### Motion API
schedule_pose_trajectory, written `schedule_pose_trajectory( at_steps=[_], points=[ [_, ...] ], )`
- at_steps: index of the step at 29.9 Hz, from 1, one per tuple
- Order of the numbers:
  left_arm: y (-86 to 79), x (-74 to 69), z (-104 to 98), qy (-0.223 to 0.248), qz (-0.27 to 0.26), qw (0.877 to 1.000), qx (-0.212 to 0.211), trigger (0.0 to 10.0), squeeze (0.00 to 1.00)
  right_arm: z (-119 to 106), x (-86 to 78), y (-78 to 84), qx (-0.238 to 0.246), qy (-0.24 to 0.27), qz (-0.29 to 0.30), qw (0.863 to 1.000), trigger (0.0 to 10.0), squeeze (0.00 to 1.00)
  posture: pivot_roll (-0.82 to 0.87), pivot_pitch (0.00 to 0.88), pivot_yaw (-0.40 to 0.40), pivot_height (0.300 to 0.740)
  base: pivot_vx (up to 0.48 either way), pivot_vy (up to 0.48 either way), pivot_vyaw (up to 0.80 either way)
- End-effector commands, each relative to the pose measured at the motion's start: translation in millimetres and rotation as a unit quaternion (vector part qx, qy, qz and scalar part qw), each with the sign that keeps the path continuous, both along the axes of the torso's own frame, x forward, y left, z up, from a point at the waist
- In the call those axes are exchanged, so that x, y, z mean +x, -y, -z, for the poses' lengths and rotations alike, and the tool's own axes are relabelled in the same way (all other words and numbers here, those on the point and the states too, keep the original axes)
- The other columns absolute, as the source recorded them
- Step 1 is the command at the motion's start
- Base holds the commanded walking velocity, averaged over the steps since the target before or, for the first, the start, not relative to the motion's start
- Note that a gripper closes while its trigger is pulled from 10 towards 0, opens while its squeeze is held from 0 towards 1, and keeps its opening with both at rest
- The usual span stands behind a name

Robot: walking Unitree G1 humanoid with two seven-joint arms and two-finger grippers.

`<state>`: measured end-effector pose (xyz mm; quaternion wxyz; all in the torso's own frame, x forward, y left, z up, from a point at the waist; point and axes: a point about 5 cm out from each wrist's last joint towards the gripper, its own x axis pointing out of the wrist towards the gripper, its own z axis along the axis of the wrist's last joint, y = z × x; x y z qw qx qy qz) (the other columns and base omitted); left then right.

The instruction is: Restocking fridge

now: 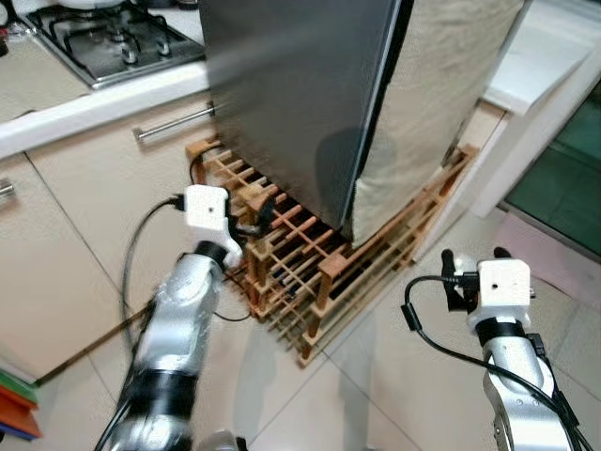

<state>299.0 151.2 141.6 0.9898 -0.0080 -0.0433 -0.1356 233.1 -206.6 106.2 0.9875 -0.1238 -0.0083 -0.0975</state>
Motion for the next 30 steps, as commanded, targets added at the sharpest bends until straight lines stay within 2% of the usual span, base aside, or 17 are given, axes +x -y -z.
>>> schedule_pose_trajectory(
  at_steps=[1,3,5,9,10,13,17,26,30],
  points=[
    [-0.7,-3.0,-11,0.009,0.004,1.000,-0.001,10.0,0.00,-17,2.5,1.7,0.006,0.025,0.019,0.999,10.0,0.00,-0.05,0.000,-0.035,0.727,0.000,0.000,0.00],
    [0.7,-4.3,-21,0.017,0.002,1.000,-0.009,10.0,0.00,-38,6.5,-8.7,0.018,0.068,0.002,0.998,10.0,0.00,-0.04,0.000,-0.035,0.727,0.000,0.000,0.00],
    [9.6,-6.5,-33,0.031,0.010,0.999,-0.024,10.0,0.00,-57,7.4,-21.3,0.020,0.100,-0.031,0.994,10.0,0.00,-0.05,0.000,-0.032,0.727,0.000,0.000,0.00],
    [18.2,-6.2,-32,0.031,0.020,0.999,-0.018,10.0,0.00,-53,8.7,-27.4,0.017,0.094,-0.048,0.994,10.0,0.00,-0.05,0.000,-0.029,0.727,0.000,0.000,0.00],
    [22.5,-7.8,-31,0.022,0.027,0.999,-0.016,10.0,0.00,-49,9.5,-29.9,0.025,0.079,-0.045,0.996,10.0,0.00,-0.06,0.000,-0.024,0.727,0.000,0.000,0.00],
    [25.0,-6.0,-29,0.007,0.030,0.999,-0.039,10.0,0.00,-44,12.7,-31.0,0.029,0.064,-0.044,0.997,10.0,0.00,-0.06,0.000,-0.020,0.727,0.000,0.000,0.00],
    [28.9,-3.3,-32,0.008,0.031,0.999,-0.033,10.0,0.00,-48,18.2,-33.0,0.030,0.068,-0.055,0.996,10.0,0.00,-0.08,0.000,-0.014,0.727,0.000,-0.433,0.00],
    [29.5,0.1,-32,-0.002,0.033,0.999,-0.040,10.0,0.00,-44,20.6,-31.9,0.031,0.060,-0.064,0.996,10.0,0.00,-0.08,0.000,-0.010,0.727,0.302,-0.368,0.00],
    [27.3,2.9,-31,-0.007,0.011,0.999,-0.043,10.0,0.00,-43,22.4,-31.2,0.033,0.058,-0.066,0.996,10.0,0.00,-0.08,0.000,-0.009,0.727,0.367,-0.228,0.00]
  ],
)
